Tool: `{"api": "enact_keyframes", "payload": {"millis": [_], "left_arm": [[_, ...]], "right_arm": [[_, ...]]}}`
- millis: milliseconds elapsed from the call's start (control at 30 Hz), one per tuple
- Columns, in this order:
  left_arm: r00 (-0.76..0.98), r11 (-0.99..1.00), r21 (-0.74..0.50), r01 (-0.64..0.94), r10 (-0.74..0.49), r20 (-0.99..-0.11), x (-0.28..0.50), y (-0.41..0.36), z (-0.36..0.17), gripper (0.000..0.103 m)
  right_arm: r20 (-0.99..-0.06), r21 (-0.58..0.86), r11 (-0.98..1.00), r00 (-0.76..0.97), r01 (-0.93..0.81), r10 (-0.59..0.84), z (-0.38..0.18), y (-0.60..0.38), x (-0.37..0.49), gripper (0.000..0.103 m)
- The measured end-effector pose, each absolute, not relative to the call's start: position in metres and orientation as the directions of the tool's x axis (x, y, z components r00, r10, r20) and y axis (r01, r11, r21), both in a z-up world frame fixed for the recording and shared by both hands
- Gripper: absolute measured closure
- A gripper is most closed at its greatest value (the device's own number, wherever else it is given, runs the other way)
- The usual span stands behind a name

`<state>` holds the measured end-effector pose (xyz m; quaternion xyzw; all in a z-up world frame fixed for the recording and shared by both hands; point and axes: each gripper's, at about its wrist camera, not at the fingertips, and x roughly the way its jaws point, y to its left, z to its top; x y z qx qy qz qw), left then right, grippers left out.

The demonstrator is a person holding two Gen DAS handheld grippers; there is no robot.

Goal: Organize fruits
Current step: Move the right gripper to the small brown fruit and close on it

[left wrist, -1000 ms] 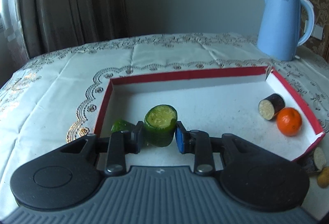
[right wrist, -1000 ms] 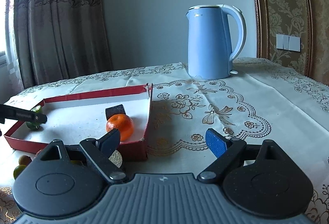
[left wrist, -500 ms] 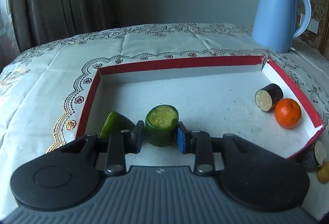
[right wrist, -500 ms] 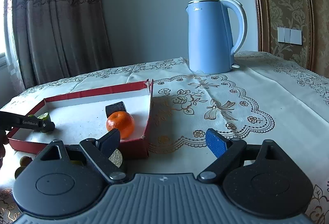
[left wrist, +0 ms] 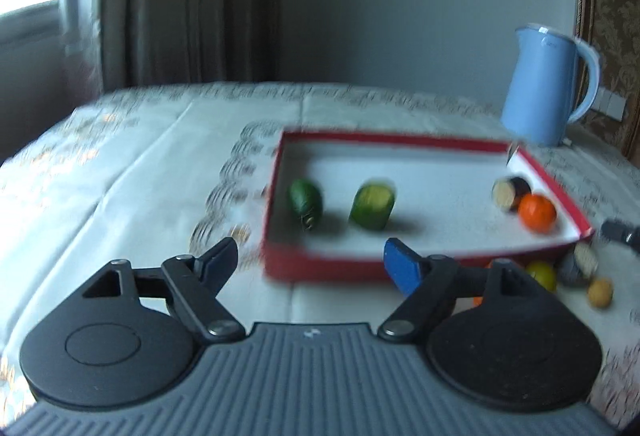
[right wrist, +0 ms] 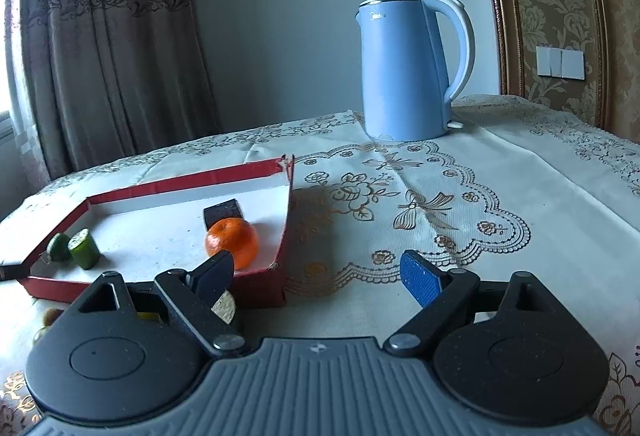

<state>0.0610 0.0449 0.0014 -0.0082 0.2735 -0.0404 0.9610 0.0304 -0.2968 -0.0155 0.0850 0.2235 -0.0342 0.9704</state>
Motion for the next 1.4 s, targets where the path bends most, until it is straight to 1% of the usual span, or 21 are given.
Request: {"api": "enact_keyframes", "payload": {"millis": [133, 200, 300, 367, 467, 533, 600, 633, 667, 700, 767, 800, 833, 867, 900, 1067, 1167, 1267, 1333, 1400], "left_arm": [[0.834, 0.998, -0.044, 0.047, -0.064, -0.548, 0.054, 0.055, -0.01, 0.023], [0.834, 0.998, -0.055, 0.035, -0.059, -0.549, 0.052, 0.059, -0.013, 0.019], [0.828, 0.998, -0.057, 0.029, -0.056, -0.558, 0.053, 0.062, -0.018, 0.018], [0.829, 0.998, -0.047, 0.036, -0.056, -0.557, 0.051, 0.061, -0.02, 0.017], [0.829, 0.998, -0.048, 0.037, -0.058, -0.557, 0.05, 0.061, -0.023, 0.013], [0.824, 0.997, -0.063, 0.035, -0.064, -0.564, 0.051, 0.063, -0.024, 0.013], [0.816, 0.996, -0.081, 0.034, -0.075, -0.573, 0.054, 0.065, -0.025, 0.012], [0.815, 0.996, -0.086, 0.035, -0.078, -0.575, 0.054, 0.066, -0.026, 0.012], [0.816, 0.995, -0.089, 0.036, -0.081, -0.573, 0.054, 0.066, -0.026, 0.011], [0.817, 0.995, -0.092, 0.04, -0.085, -0.571, 0.054, 0.066, -0.026, 0.01], [0.817, 0.994, -0.098, 0.047, -0.095, -0.569, 0.053, 0.067, -0.026, 0.01], [0.817, 0.994, -0.099, 0.049, -0.097, -0.568, 0.053, 0.067, -0.026, 0.009], [0.817, 0.994, -0.099, 0.051, -0.099, -0.568, 0.053, 0.066, -0.026, 0.009], [0.817, 0.993, -0.101, 0.053, -0.101, -0.567, 0.053, 0.066, -0.026, 0.009], [0.818, 0.993, -0.103, 0.055, -0.104, -0.566, 0.053, 0.067, -0.025, 0.009], [0.824, 0.992, -0.114, 0.054, -0.109, -0.557, 0.051, 0.068, -0.024, 0.008], [0.826, 0.995, -0.079, 0.062, -0.096, -0.555, 0.048, 0.061, -0.023, 0.008], [0.83, 0.992, -0.058, 0.113, -0.126, -0.544, 0.035, 0.049, -0.02, 0.008], [0.838, 0.99, -0.046, 0.133, -0.137, -0.529, 0.025, 0.04, -0.018, 0.008], [0.834, 0.984, -0.049, 0.173, -0.173, -0.524, 0.017, 0.031, -0.016, 0.008]], "right_arm": [[-0.433, 0.137, 0.989, 0.901, 0.065, 0.001, -0.014, -0.293, 0.015, 0.013], [-0.429, 0.106, 0.993, 0.903, 0.058, -0.008, -0.016, -0.289, 0.002, 0.013], [-0.452, 0.054, 0.998, 0.892, 0.041, -0.012, -0.02, -0.279, -0.007, 0.013], [-0.445, 0.054, 0.998, 0.896, 0.026, 0.001, -0.018, -0.275, -0.011, 0.013], [-0.46, 0.029, 1.0, 0.888, -0.012, 0.024, -0.018, -0.264, -0.008, 0.014], [-0.478, 0.0, 0.999, 0.877, -0.045, 0.04, -0.02, -0.255, -0.004, 0.02], [-0.499, -0.013, 0.998, 0.865, -0.068, 0.052, -0.023, -0.248, -0.001, 0.033], [-0.515, -0.021, 0.997, 0.856, -0.076, 0.054, -0.025, -0.245, 0.002, 0.037], [-0.533, -0.027, 0.996, 0.844, -0.085, 0.058, -0.026, -0.242, 0.005, 0.043], [-0.545, -0.025, 0.996, 0.836, -0.089, 0.061, -0.028, -0.241, 0.008, 0.045], [-0.565, -0.007, 0.996, 0.822, -0.093, 0.073, -0.029, -0.242, 0.012, 0.046], [-0.578, 0.007, 0.995, 0.812, -0.096, 0.083, -0.031, -0.243, 0.015, 0.053], [-0.592, 0.023, 0.995, 0.801, -0.097, 0.091, -0.032, -0.245, 0.019, 0.057], [-0.589, 0.025, 0.996, 0.804, -0.087, 0.085, -0.032, -0.245, 0.021, 0.065], [-0.587, 0.018, 0.997, 0.806, -0.08, 0.075, -0.032, -0.245, 0.022, 0.071], [-0.586, 0.045, 0.996, 0.805, -0.078, 0.09, -0.033, -0.249, 0.023, 0.073], [-0.587, 0.038, 0.996, 0.805, -0.077, 0.085, -0.032, -0.248, 0.023, 0.073], [-0.59, 0.006, 0.997, 0.805, -0.077, 0.065, -0.033, -0.244, 0.024, 0.073], [-0.59, 0.007, 0.997, 0.805, -0.077, 0.066, -0.033, -0.244, 0.024, 0.073], [-0.589, 0.017, 0.997, 0.805, -0.077, 0.072, -0.033, -0.246, 0.024, 0.073]]}}
